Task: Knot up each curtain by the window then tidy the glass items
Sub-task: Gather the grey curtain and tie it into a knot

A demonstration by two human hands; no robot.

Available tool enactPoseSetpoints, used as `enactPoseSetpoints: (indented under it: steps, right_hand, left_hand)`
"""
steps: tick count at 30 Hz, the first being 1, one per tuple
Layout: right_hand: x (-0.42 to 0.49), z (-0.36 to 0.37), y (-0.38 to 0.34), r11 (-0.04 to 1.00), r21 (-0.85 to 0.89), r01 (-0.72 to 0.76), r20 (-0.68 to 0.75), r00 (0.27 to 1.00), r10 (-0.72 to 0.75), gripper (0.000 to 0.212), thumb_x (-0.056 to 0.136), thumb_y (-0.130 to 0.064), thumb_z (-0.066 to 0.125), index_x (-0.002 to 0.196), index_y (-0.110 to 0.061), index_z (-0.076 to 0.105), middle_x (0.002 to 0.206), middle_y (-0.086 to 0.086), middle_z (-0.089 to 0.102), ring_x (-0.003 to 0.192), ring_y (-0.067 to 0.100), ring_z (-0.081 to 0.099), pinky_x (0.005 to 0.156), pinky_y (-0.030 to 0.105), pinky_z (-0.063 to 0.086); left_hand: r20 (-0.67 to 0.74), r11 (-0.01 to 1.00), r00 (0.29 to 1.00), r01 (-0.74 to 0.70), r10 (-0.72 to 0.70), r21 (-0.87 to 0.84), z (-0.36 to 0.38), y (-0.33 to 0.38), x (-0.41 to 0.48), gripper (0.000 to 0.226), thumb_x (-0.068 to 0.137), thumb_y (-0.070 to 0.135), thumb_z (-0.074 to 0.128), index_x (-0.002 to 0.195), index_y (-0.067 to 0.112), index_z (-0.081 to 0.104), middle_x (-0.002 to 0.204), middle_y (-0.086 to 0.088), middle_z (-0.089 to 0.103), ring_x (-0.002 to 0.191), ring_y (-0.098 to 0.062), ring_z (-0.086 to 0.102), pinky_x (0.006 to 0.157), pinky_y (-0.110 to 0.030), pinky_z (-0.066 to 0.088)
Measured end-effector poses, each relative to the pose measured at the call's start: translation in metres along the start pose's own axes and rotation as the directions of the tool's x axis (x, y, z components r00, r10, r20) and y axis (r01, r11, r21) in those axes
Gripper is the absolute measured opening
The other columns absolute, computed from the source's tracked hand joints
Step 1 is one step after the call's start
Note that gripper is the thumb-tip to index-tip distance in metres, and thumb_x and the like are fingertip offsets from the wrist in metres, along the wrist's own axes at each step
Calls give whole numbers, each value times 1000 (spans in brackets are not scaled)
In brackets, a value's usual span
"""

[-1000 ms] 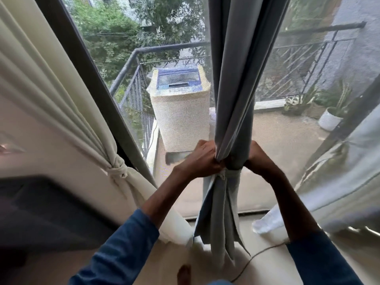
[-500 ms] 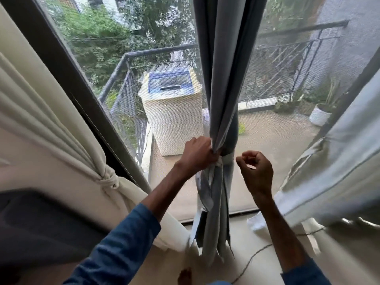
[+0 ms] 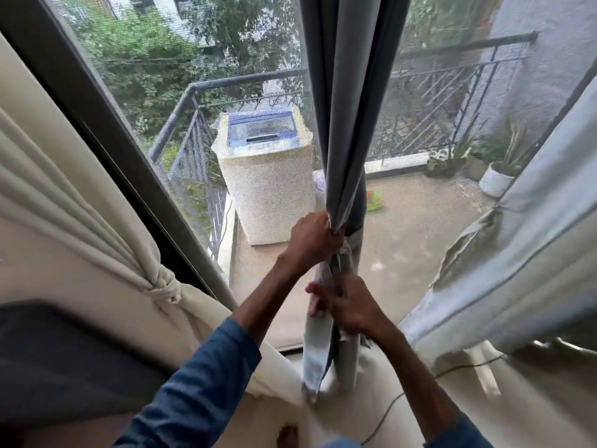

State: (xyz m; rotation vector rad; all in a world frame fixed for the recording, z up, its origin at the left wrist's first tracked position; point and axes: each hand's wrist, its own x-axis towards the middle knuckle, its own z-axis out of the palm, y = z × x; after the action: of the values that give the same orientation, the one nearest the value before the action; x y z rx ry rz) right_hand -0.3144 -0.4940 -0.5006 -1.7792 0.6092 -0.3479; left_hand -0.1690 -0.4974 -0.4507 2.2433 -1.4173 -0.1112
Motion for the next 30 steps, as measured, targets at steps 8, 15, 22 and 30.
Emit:
enactPoseSetpoints:
  steps: [8,15,22,30]
  right_hand:
    - [11,-107,3,948,-263,181,5,982,-186,22,93,-3,60,90,-16,78,65,-1,73,49,14,59,50,27,45]
    - [3,-150,20,995,-65,82,-306,947,-98,16,82,1,77,93,-10,79,70,11,74,66,22,70,51,20,50]
    - [7,-104,35,951,293,101,-624,773,110,55,74,1,84,120,-9,56,104,17,72,84,23,74,75,38,60]
    - [1,-87,-27,931,-135,341,-697,635,-333,21,85,-2,76,103,-12,73,98,0,76,95,13,74,76,27,61]
  left_hand:
    - [74,988,997,41,-30,-146,-12,-9,6,18,96,29,52,85,14,54,81,-7,61,75,-33,63,60,-34,48]
    - [87,956,992,108,-87,-274,-4,-18,4,34,85,44,51,92,13,63,86,-15,69,78,-36,68,63,-50,58]
    - [33,967,999,37,-29,-253,0,-9,-1,19,89,22,56,76,8,60,72,-12,66,68,-32,64,58,-44,52]
    - [46,955,998,49,-37,-293,2,-4,-3,16,87,14,57,72,8,59,67,-9,65,61,-25,64,54,-43,54]
